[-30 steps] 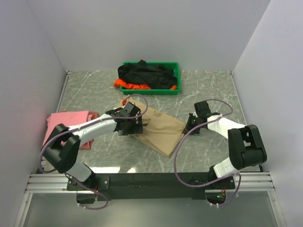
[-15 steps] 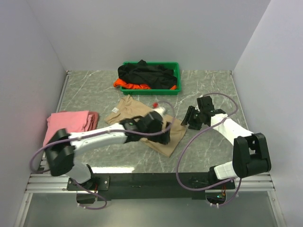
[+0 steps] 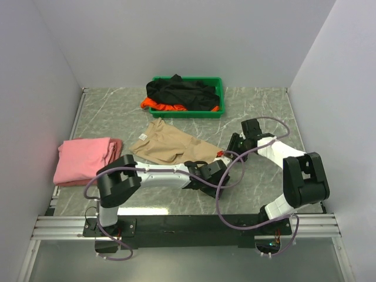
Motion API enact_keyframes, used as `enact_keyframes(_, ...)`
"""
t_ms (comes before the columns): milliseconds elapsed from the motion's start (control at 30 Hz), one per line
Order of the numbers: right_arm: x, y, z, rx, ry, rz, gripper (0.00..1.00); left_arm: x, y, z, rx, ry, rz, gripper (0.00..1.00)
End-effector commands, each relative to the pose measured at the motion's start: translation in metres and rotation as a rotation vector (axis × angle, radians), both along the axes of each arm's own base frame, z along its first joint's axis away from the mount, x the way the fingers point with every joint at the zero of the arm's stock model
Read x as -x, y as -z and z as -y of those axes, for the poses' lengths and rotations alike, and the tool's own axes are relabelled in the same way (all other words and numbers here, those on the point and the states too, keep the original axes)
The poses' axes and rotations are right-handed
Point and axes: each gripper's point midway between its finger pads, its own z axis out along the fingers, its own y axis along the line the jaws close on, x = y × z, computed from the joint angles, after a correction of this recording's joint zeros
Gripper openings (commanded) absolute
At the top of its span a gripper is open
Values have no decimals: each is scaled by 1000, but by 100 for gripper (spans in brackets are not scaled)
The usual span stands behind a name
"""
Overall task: Fold and stack the t-shirts
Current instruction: Fold the tshirt
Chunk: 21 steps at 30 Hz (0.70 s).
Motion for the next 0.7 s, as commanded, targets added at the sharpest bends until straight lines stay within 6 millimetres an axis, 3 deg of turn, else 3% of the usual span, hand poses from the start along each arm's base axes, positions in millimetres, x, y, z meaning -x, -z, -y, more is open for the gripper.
enact_keyframes(0,-8,10,6,24,35,-7,52,-12,4,10,-20,-16,41,65)
enact_keyframes(133,-7,14,3,6,30,-20,49,-8,32,-1,-122,-31,35,48)
enact_keyframes(200,-7,15,3,6,28,-21,47,-8,40,-7,-161,-50,32,23)
enact_keyframes(233,-8,15,3,8,31,-20,43,-5,48,-12,-187,-55,18,4)
enact_keyframes(267,-8,15,4,9,33,-22,39,-4,50,-14,-193,-57,11,1)
enact_keyframes(300,-9,16,5,13,39,-25,33,-2,52,-15,-197,-56,5,1)
enact_keyframes(333,-9,15,6,16,42,-23,14,2,52,-14,-191,-52,4,0)
enact_keyframes(433,-11,11,12,35,57,-19,1,9,43,-7,-162,-33,11,1)
enact_keyframes(500,-10,6,18,59,66,-11,0,9,35,-1,-141,-28,21,1)
enact_keyframes(667,-3,-9,38,121,78,5,0,23,-15,32,31,54,4,1)
